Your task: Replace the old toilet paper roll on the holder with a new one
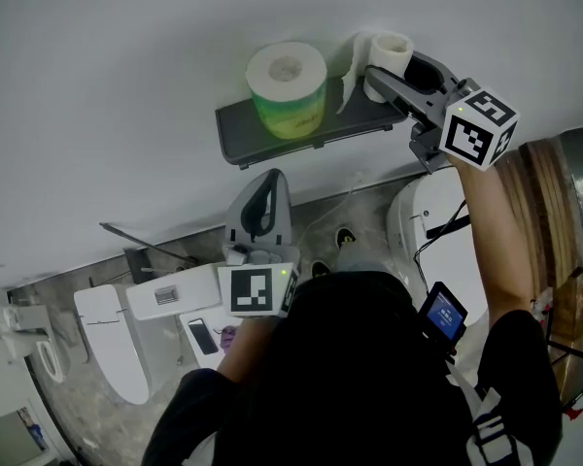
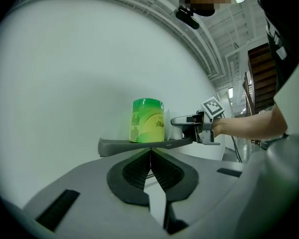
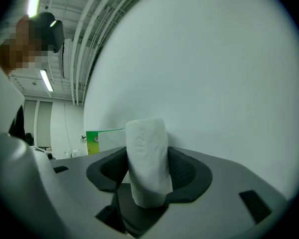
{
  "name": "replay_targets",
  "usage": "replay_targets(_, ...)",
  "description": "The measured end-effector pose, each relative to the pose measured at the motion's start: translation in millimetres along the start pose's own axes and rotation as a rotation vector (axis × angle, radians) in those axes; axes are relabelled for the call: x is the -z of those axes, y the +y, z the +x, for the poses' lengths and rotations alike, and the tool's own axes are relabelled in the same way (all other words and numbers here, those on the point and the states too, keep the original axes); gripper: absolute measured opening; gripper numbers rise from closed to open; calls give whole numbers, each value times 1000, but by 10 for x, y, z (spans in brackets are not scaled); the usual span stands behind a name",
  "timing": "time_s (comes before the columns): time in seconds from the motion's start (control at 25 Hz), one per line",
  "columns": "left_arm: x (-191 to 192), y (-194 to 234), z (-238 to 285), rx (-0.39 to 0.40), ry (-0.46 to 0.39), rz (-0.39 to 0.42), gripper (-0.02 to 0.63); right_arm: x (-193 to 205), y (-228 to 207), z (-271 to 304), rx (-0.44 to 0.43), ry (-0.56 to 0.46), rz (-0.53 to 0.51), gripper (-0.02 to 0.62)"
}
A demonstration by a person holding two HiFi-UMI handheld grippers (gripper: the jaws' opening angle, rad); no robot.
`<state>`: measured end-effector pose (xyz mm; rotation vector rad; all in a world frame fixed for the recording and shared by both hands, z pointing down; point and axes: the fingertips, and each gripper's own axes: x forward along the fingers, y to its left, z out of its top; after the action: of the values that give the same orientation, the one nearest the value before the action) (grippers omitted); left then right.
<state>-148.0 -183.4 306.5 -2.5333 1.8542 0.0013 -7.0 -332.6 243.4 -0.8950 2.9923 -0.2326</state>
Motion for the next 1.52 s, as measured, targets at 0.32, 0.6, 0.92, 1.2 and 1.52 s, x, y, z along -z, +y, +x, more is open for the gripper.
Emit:
replay_targets(0.32, -15, -72, 62, 20, 9, 6, 22, -27, 22, -27, -14, -45, 41, 241)
replay_targets(0.6, -31, -103, 81, 32, 9, 19, 22, -5, 58, -28, -36, -47, 19, 242)
replay_targets(0.92, -27, -120, 71, 42, 18, 22, 22, -15, 21, -171, 21, -45, -46, 306)
replay_targets(1.2, 12, -123, 86, 34, 13, 26, 22, -329, 210, -372, 75, -146, -190, 375)
replay_targets(1.52, 60, -115, 66, 24, 26, 21, 22, -538, 804, -567, -5, -214, -177, 380)
